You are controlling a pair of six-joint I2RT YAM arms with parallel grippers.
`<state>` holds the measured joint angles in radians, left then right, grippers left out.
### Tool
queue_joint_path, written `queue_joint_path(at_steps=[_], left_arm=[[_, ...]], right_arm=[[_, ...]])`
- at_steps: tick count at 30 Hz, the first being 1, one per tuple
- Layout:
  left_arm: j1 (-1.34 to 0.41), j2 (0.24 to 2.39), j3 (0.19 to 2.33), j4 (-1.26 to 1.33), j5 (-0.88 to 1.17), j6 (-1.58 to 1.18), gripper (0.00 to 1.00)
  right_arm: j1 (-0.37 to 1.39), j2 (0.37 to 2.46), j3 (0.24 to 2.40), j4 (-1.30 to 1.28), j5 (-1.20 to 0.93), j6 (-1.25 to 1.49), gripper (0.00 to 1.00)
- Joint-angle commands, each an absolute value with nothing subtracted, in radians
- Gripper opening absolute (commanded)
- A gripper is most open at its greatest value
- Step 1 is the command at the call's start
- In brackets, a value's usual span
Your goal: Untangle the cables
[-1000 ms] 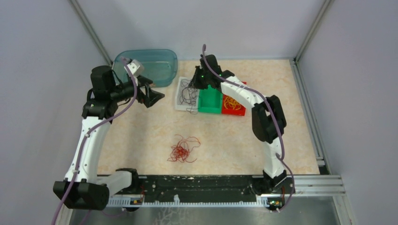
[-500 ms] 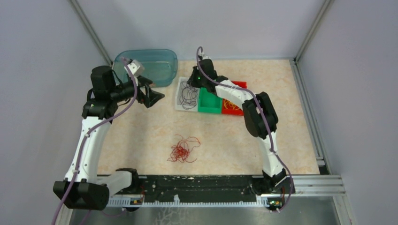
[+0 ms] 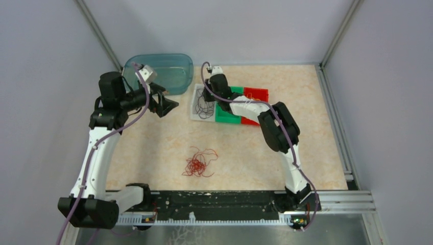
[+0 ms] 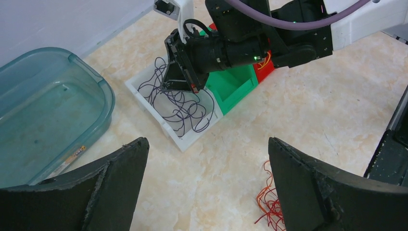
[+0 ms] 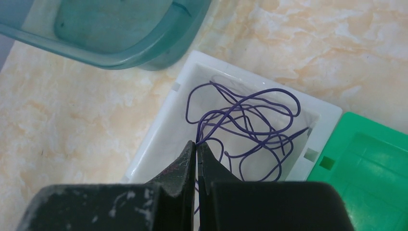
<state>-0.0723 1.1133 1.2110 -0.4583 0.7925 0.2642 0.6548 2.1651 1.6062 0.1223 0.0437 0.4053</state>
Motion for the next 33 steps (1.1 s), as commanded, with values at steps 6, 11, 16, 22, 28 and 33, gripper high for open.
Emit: queue_joint_path(at_steps=[6, 11, 16, 22, 28, 33], left_arm=[[-0.074, 1.102, 1.238, -0.484, 0.778, 0.279, 0.99], [-0.073, 1.098, 1.240, -0.471, 0.763, 0.278, 0.99], [-0.072, 1.078, 1.250, -0.459, 0.734, 0.274, 0.99], [-0.037, 1.080, 1.271, -0.438, 0.710, 0.236, 0.99], [0.065, 1.106, 1.296, -0.390, 0.790, 0.193, 0.99], [0.107, 1.121, 1.333, -0.397, 0.818, 0.173, 0.99]], right_arm=[[0.684, 2.207, 1.664, 0.141, 0.155, 0.263, 0.00], [0.721, 2.241, 1.696, 0.079, 0.246, 0.181, 0.00], [0.738, 2.275, 1.746, 0.026, 0.294, 0.155, 0.00], [0.759, 2.306, 1.812, -0.024, 0.347, 0.162, 0.18], [0.791, 2.234, 1.834, 0.014, 0.384, 0.091, 0.41], [0.796, 2.153, 1.834, 0.021, 0.377, 0.090, 0.44]])
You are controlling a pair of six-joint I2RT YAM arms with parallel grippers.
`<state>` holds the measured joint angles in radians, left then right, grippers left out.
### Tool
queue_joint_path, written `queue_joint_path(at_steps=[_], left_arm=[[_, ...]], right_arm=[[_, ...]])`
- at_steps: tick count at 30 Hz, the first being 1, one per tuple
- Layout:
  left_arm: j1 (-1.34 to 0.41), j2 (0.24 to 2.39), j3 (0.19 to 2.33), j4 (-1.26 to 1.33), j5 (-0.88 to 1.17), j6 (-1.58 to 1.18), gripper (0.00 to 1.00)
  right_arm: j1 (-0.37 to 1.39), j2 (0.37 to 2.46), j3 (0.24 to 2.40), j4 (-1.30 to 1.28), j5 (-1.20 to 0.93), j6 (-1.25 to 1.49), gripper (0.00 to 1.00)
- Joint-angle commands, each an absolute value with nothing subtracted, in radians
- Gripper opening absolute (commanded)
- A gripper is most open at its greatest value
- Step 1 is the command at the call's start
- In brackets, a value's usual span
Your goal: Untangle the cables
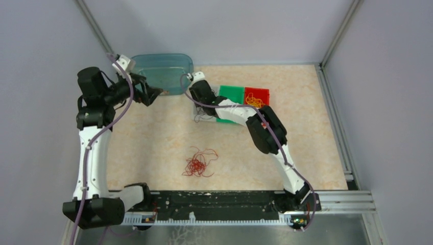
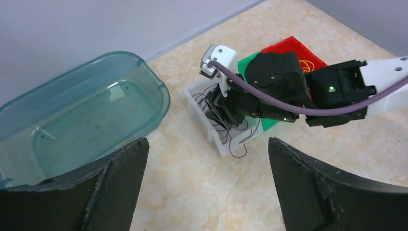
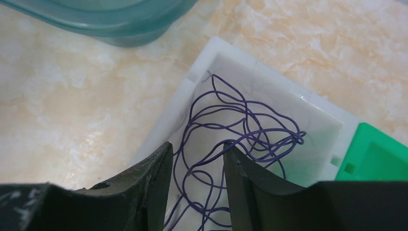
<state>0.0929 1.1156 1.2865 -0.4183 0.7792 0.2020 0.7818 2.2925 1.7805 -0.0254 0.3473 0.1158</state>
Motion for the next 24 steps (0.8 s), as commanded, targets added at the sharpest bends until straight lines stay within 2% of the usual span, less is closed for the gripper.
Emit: queue_joint_path(at_steps=[1, 11, 17, 22, 24], left_arm=[[0.106, 1.120, 1.336, -0.406, 0.814, 0.180, 0.99], [0.113, 1.094, 1.348, -0.454, 0.882, 0.177, 0.99], [0.113, 1.098, 1.351, -0.482, 0.870, 0.200, 0.99], [0.113, 1.106, 1.365, -0.476, 0.874, 0.190, 0.99], [0.112, 1.107, 1.373, -0.476, 0.873, 0.194, 1.00]], right_arm=[[0.796, 2.137, 1.828, 0.021, 0.377, 0.093, 0.45], [0.797, 1.997, 1.739, 0.014, 0.351, 0.092, 0.49], [0.834, 1.827, 1.500, 0.071, 0.246, 0.085, 0.56], [0.881, 1.728, 1.307, 0.112, 0.038, 0.080, 0.56], [0.921, 1.712, 1.246, 0.137, 0.019, 0.031, 0.56]])
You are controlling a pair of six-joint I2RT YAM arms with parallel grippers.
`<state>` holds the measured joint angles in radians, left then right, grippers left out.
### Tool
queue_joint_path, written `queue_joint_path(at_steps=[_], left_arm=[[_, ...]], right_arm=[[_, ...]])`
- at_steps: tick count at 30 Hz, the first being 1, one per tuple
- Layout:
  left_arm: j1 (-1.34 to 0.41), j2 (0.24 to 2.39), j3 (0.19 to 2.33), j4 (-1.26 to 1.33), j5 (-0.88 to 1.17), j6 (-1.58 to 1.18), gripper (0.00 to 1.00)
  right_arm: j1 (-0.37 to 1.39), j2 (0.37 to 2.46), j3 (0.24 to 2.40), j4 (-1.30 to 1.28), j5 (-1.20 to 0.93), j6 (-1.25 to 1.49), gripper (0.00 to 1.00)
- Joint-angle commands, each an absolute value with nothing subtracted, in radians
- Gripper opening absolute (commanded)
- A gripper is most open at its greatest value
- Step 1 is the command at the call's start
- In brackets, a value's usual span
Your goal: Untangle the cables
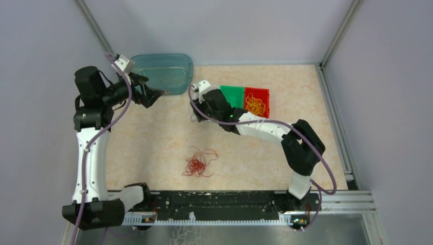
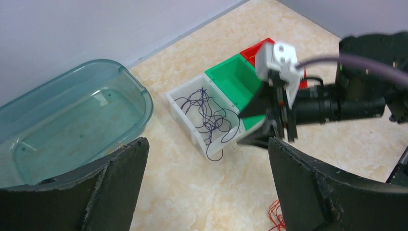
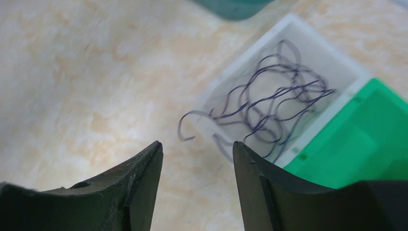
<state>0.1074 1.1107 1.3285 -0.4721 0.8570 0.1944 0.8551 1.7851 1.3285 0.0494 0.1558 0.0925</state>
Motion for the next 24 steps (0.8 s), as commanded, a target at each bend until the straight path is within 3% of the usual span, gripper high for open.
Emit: queue_joint_path(at_steps=[1, 8, 15, 24], left_arm=[[0.113, 1.107, 1.378, -0.477, 0.873, 0.193, 1.00], [0.113, 1.117, 1.379, -0.512, 0.907, 0.199, 0.99], [0.113, 1.088, 1.314, -0.540, 0.921, 0.233, 1.00], [0.113, 1.090, 1.286, -0.546, 0.918, 0.239, 0.99]], right_arm=[[0.942, 1.713, 1.223, 0.156, 0.032, -0.013, 0.56], [0.961, 1.840, 1.313, 0.061, 0.034, -0.153, 0.56], [0.952, 1.997, 1.440, -0.014, 0.106, -0.239, 0.47], [0.919, 2.004, 1.446, 0.024, 0.118, -0.257, 0.42]])
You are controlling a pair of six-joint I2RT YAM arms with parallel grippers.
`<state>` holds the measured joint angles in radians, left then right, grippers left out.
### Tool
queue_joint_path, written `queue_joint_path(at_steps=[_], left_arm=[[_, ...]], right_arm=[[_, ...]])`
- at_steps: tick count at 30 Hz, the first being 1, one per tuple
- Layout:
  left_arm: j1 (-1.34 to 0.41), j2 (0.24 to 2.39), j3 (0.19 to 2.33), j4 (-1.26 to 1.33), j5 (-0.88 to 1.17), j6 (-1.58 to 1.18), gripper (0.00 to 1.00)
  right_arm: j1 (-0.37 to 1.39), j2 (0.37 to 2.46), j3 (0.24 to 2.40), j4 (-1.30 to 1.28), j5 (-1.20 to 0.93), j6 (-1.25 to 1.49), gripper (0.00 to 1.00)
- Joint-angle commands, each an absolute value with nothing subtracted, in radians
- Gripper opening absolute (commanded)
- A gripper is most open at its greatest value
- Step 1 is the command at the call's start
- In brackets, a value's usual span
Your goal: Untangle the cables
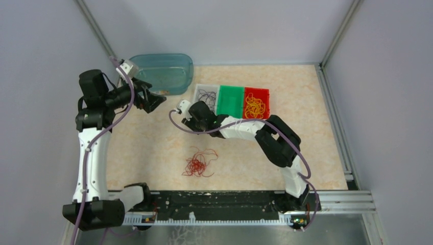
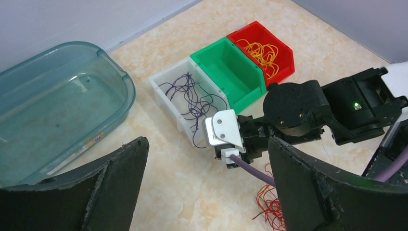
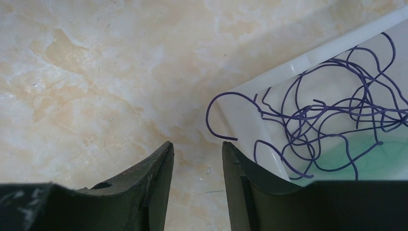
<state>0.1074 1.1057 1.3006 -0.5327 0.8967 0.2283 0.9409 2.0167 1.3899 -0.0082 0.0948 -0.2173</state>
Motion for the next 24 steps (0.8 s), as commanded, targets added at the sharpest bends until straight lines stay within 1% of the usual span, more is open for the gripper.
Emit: queue_joint_path(at_steps=[1, 9, 12, 14, 20, 24], left_arm=[[0.113, 1.088, 1.286, -0.545, 0.917, 0.240, 0.99], [0.113, 1.091, 1.309, -0.544, 0.907, 0.250, 0.99], [0.113, 1.099, 1.317, -0.545, 0.887, 0.261, 0.99], [0.113, 1.101, 1.326, -0.547, 0.869, 0.276, 0.99], [0.113, 1.110, 1.341, -0.566, 0.852, 0.311, 0.99], [0.113, 1.112, 1.342, -0.578, 0.840, 0.331, 0.99]], right_arm=[[0.910, 2.013, 1.458, 0.011, 0.112, -0.262, 0.41], [0.842, 2.031, 1.532, -0.080, 0.007, -0.315, 0.41], [0.831, 2.040, 1.561, -0.122, -0.063, -0.340, 0.37], [0.825, 2.044, 1.579, -0.151, -0.125, -0.362, 0.36], [0.821, 2.062, 1.628, -0.180, -0.142, -0.388, 0.36], [0.794, 2.091, 1.683, -0.272, -0.309, -0.390, 0.36]])
